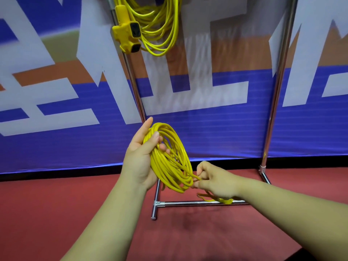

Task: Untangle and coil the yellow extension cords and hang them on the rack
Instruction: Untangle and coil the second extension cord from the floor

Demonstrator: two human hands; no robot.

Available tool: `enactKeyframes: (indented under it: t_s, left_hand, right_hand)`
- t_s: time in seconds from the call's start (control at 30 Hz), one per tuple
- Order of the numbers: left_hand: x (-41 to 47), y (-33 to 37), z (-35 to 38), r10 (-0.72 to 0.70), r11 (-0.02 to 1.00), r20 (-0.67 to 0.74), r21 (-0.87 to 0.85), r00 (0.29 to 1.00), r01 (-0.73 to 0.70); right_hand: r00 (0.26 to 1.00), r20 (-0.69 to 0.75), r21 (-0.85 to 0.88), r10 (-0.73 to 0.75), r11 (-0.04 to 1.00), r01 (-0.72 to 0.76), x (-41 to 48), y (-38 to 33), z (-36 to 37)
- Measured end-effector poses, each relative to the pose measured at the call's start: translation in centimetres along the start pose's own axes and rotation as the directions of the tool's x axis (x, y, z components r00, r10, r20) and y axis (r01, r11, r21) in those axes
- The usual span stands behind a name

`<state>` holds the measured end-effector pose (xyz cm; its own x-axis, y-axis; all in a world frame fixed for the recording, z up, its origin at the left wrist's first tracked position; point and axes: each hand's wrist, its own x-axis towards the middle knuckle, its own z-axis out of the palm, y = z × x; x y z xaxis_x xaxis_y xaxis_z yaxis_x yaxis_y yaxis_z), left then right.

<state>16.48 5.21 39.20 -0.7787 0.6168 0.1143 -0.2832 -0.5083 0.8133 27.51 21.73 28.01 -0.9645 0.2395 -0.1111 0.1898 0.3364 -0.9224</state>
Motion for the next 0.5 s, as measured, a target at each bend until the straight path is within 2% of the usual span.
enactKeyframes:
  t_s: [0.13,0.2,0.3,0.4,0.5]
  left_hand:
    - [0.6,0.9,-2.5,0.049,0.999,-0.156,0.004,0.986,-0.049]
    - [0.9,1.2,-4.2,0.065,0.998,-0.245,0.023,0.967,-0.062]
    - [1.4,1.1,-6.7,0.086,0.994,-0.360,0.089,0.929,-0.058]
    - [1.6,0.9,-7.8,0.076,0.994,-0.417,0.100,0.906,-0.037]
    - [1.5,1.0,-7.5,0.036,0.999,-0.410,0.042,0.911,-0.021]
  right_hand:
    - [1.000,0.020,0.052,-0.001,0.999,0.000,-0.3,-0.8,-0.5]
    - [0.995,0.100,0.061,0.016,0.998,-0.023,-0.7,-0.9,-0.8]
    - [0.975,0.213,-0.036,0.060,0.998,-0.054,-0.7,-0.4,-0.6]
    - [0.964,0.238,-0.067,0.115,0.993,-0.102,-0.5,0.4,0.0]
    - [0.969,0.189,-0.129,0.161,0.982,-0.138,-0.6,0.8,0.4]
